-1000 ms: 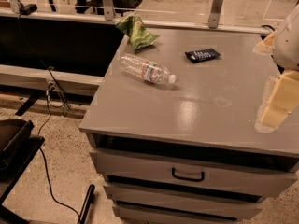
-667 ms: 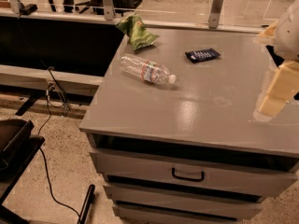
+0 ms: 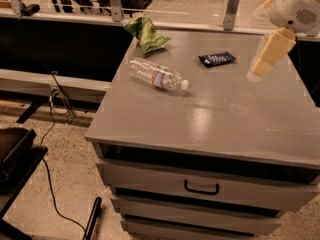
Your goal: Pick rxbar blueberry
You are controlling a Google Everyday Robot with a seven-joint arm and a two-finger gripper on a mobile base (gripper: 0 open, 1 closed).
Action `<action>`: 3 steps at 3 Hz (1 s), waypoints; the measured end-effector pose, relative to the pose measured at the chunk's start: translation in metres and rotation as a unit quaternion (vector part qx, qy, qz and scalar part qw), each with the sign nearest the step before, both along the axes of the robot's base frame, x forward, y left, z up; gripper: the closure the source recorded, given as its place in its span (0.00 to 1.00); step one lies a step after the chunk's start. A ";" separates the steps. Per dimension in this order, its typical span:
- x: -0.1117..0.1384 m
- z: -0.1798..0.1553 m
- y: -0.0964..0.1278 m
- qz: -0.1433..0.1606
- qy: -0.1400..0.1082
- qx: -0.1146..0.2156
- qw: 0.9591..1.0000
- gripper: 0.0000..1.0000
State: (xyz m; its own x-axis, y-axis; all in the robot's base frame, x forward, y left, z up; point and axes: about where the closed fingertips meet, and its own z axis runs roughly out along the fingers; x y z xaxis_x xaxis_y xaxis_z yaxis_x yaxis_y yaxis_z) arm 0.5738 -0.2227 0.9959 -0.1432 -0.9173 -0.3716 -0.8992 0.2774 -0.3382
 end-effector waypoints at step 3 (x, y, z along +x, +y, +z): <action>0.167 -0.033 0.024 -0.041 -0.029 0.096 0.994 0.00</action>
Offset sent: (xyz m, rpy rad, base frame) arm 0.2070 0.0323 0.0109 0.2873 -0.1070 -0.0170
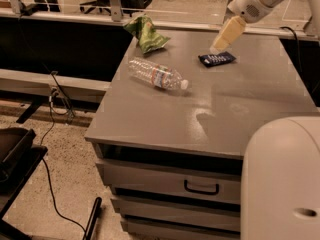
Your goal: Pick rxbar blueberry
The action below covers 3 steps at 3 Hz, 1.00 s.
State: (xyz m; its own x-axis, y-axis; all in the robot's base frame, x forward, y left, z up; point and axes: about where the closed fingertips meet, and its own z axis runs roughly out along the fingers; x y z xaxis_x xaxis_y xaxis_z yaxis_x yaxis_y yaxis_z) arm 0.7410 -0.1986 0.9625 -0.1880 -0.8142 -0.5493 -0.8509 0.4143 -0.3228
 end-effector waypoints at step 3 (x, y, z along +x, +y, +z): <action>0.043 -0.063 -0.063 -0.144 0.036 0.057 0.987 0.00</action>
Offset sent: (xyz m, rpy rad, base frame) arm 0.0718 -0.0986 -0.0405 0.0707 0.0527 -0.3887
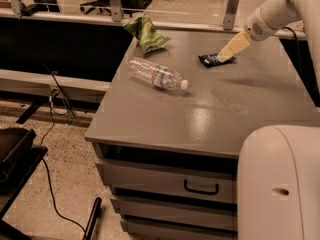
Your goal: Pick rxbar blueberry
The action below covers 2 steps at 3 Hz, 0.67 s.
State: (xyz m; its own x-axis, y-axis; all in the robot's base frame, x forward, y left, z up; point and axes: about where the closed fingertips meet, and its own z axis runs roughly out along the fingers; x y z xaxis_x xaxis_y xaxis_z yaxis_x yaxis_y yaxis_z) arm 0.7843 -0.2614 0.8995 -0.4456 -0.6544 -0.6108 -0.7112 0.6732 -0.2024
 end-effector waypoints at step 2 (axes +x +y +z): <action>0.010 -0.038 0.016 0.011 0.017 0.057 0.998 0.00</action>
Offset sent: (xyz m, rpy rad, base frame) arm 0.0154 0.0249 -0.0461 0.1636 0.0289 0.0406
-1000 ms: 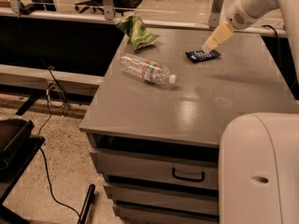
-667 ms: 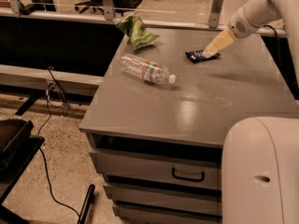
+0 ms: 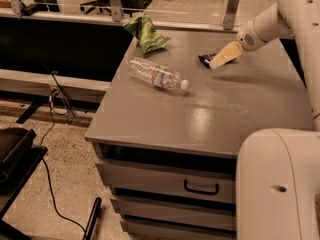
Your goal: Pick rxbar blueberry
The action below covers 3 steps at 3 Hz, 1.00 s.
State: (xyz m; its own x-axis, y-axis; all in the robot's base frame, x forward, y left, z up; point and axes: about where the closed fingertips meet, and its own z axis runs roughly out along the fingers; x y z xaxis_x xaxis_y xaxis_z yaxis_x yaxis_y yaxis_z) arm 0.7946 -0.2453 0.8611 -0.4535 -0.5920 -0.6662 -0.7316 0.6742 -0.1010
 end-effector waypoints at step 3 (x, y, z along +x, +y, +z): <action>0.019 -0.024 0.014 0.007 -0.010 -0.002 1.000 0.41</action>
Offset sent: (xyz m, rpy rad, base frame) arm 0.0160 0.0122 -0.0274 -0.0192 -0.0265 -0.0240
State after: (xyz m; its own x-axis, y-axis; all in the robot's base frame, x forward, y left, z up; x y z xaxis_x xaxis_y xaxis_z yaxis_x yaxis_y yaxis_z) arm 0.8136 -0.2315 0.8368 -0.4319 -0.6009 -0.6726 -0.7395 0.6629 -0.1173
